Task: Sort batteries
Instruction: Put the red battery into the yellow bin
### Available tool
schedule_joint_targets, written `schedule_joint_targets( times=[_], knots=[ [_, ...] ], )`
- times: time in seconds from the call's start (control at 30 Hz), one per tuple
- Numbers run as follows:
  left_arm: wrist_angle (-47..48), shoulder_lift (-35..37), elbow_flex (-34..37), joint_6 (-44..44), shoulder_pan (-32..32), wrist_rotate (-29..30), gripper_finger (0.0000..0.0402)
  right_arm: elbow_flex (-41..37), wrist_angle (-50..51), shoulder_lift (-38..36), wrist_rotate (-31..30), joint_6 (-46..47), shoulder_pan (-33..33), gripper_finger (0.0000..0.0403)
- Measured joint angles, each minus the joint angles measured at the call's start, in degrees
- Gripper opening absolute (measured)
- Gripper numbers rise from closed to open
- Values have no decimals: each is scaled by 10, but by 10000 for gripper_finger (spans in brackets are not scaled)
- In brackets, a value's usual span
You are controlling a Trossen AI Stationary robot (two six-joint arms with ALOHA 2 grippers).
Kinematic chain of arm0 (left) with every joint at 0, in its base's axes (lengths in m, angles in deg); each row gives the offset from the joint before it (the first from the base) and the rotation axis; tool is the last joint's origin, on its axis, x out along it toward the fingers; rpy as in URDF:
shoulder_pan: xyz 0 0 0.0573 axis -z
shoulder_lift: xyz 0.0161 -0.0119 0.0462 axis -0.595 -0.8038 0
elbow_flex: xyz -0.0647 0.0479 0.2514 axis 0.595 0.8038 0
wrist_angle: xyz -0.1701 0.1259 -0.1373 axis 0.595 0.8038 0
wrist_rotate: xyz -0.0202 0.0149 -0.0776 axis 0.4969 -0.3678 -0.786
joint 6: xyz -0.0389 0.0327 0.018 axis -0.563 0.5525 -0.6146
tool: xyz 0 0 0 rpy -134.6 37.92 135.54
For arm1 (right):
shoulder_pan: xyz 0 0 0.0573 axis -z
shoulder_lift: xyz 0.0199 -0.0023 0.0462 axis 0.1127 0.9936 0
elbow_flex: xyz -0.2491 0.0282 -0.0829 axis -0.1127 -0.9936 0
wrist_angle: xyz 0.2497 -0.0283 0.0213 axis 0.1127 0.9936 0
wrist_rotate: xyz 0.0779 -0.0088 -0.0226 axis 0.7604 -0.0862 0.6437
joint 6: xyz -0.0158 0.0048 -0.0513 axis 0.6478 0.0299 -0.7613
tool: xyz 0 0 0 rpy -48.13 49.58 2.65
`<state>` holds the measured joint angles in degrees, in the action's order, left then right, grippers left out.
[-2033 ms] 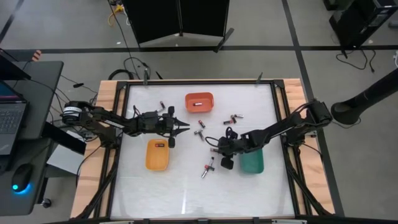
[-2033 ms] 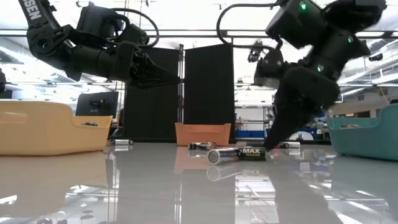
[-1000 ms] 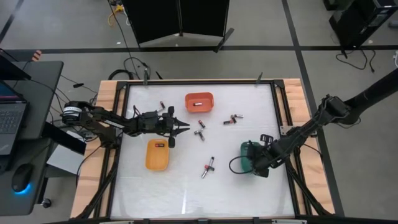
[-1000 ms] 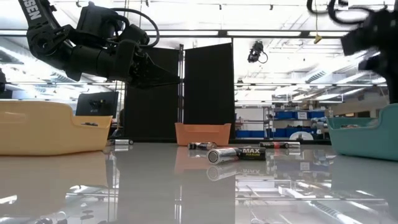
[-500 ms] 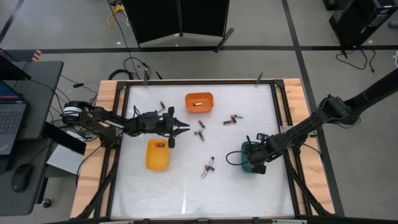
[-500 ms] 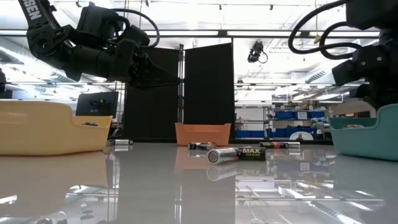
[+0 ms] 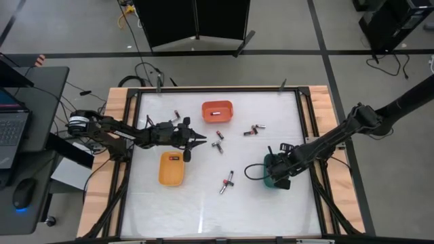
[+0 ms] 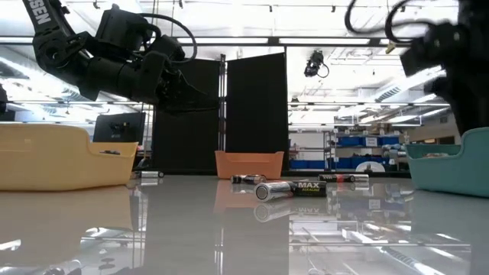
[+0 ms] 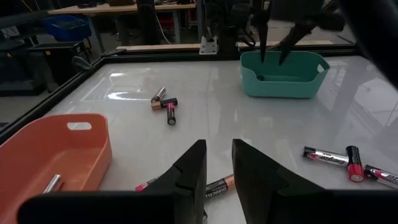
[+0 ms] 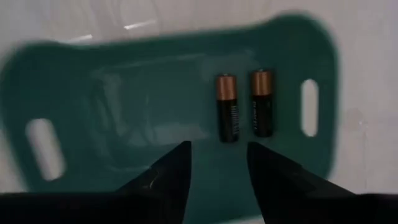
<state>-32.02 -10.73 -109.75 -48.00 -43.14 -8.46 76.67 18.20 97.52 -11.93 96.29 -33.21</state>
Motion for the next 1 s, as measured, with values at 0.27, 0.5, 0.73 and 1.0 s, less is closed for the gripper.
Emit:
schedule_joint_targets(
  times=[0.27,0.5,0.73,1.0],
  knots=[
    [0,0,0,-4,0,0,83,83,18,0,-47,-94,60,160],
    [0,0,0,-14,0,0,83,88,-49,17,-35,-285,220,145],
    [0,0,0,-15,0,0,83,88,-134,98,-3,-454,340,149],
    [0,0,0,-11,0,0,83,88,-172,170,-3,-538,410,167]
  ],
)
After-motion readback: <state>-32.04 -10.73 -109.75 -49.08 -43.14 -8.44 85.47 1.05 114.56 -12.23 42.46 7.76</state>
